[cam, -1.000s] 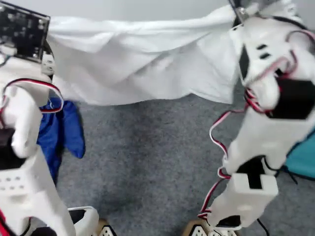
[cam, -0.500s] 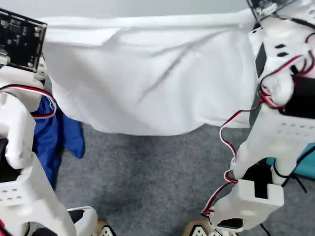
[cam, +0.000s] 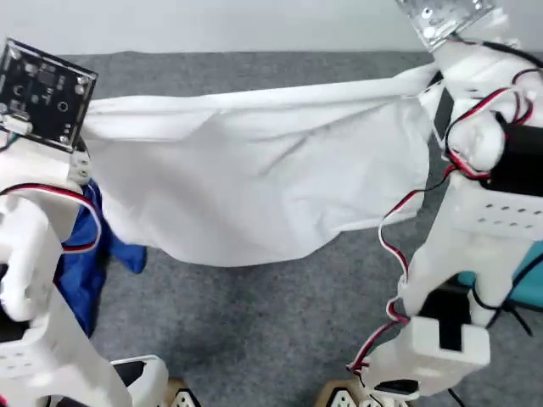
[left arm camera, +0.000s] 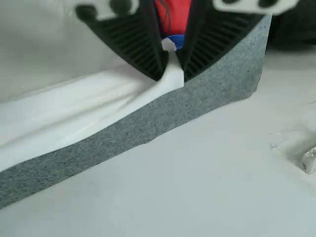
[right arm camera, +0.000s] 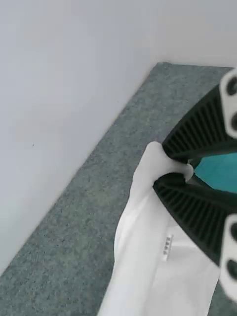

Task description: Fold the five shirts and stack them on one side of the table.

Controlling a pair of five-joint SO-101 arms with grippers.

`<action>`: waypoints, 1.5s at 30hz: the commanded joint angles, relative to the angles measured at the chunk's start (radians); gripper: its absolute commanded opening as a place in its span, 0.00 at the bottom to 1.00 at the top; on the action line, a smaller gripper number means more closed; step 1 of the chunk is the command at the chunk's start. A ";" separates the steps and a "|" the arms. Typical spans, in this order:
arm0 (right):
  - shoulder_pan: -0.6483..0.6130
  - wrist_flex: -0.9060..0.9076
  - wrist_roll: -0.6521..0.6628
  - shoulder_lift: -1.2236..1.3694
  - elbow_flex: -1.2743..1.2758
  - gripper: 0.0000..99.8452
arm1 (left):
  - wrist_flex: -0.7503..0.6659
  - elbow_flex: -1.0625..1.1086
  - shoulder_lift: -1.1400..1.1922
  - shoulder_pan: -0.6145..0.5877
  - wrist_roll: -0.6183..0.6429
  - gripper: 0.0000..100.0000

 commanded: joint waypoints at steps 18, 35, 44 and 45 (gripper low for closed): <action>-0.182 -0.012 0.048 -0.398 1.203 0.01 | -0.028 0.898 -0.199 0.015 -0.092 0.00; -0.338 0.042 -0.219 -0.094 1.106 0.17 | -0.281 1.194 -0.167 -0.124 -0.158 0.00; -0.335 0.044 -0.315 -0.177 1.203 0.22 | -0.281 1.210 -0.166 -0.129 -0.158 0.00; -0.335 0.044 -0.315 -0.194 1.235 0.22 | -0.282 1.218 -0.166 -0.129 -0.158 0.00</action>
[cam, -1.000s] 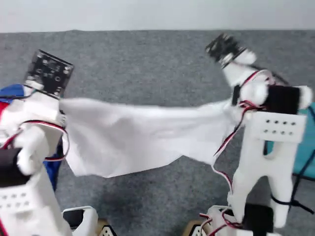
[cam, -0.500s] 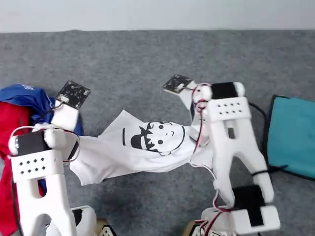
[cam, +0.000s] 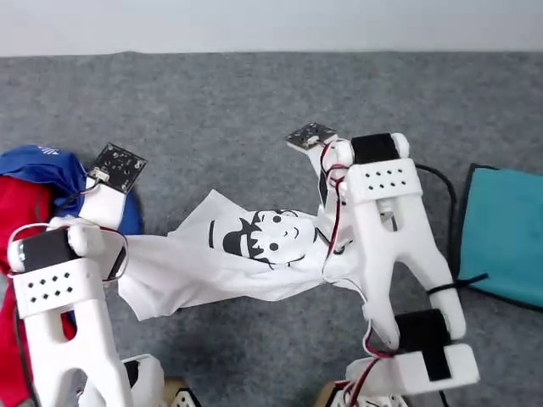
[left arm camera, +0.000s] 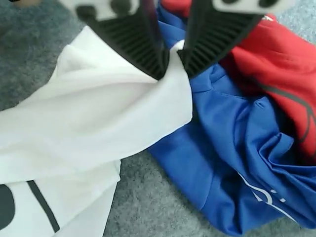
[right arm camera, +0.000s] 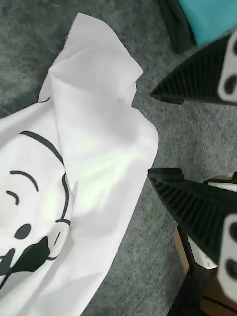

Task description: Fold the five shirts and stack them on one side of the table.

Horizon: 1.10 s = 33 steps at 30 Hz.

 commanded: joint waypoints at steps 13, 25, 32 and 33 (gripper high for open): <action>-0.002 0.035 -0.112 -0.038 0.149 0.22 | -0.048 0.088 -0.008 -0.008 -0.009 0.00; -0.025 0.039 0.028 0.157 0.003 0.22 | -0.048 0.088 -0.008 -0.003 -0.006 0.00; -0.018 0.041 0.311 0.157 0.002 0.22 | -0.126 0.137 -0.008 -0.003 -0.009 0.00; -0.016 0.041 0.336 0.157 0.002 0.22 | -0.133 0.143 -0.008 -0.003 -0.009 0.00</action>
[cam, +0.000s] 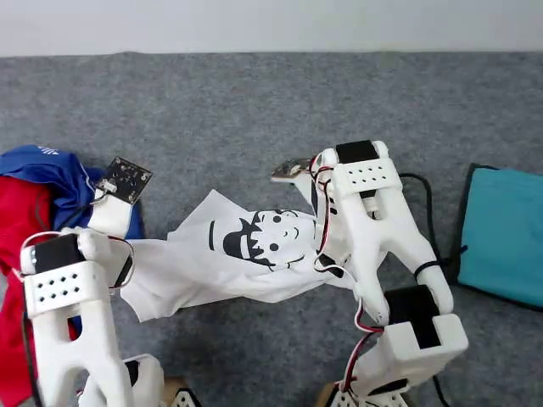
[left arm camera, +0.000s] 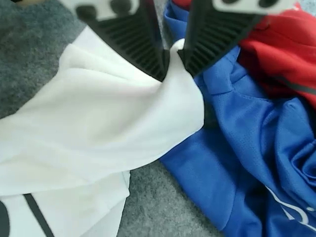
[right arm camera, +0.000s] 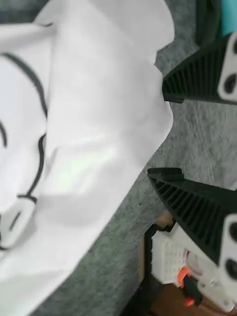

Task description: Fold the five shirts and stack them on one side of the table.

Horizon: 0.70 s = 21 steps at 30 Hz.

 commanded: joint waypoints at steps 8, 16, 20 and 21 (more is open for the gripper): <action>0.016 0.016 0.176 0.007 -0.049 0.22 | -0.044 0.008 -0.008 -0.003 -0.009 0.00; 0.071 -0.082 0.173 0.122 -0.052 0.18 | -0.046 0.008 -0.002 -0.002 -0.006 0.00; 0.045 -0.134 0.173 0.151 -0.055 0.05 | -0.046 0.008 -0.002 -0.002 -0.005 0.00; 0.038 -0.143 0.173 0.151 -0.055 0.02 | -0.046 0.010 -0.002 -0.002 -0.005 0.00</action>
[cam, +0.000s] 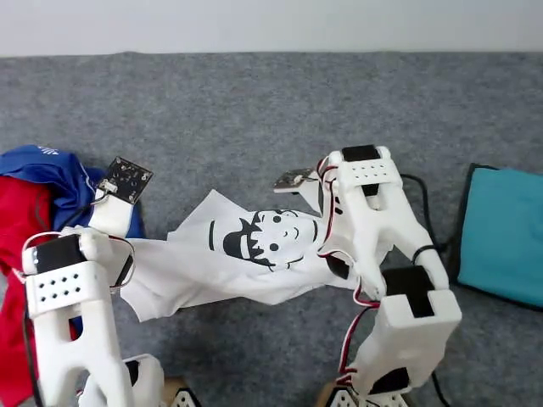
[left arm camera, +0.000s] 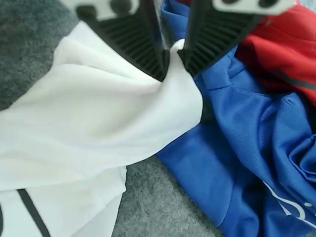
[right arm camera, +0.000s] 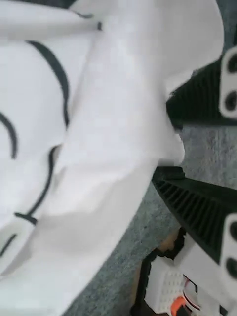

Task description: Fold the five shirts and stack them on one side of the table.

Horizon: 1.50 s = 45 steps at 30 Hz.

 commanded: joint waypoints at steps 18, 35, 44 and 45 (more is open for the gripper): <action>0.044 0.156 0.006 -0.159 -0.733 0.01 | -0.006 -0.326 -0.009 0.000 0.221 0.00; 0.208 0.134 0.009 -0.472 -0.961 0.01 | -0.012 -0.895 -0.002 0.278 0.334 0.00; 0.226 0.156 0.011 -0.463 -0.807 0.01 | 0.296 -0.920 -0.003 0.276 0.224 0.00; 0.202 0.156 0.011 -0.463 -0.761 0.01 | 0.336 -0.920 -0.003 0.276 0.216 0.00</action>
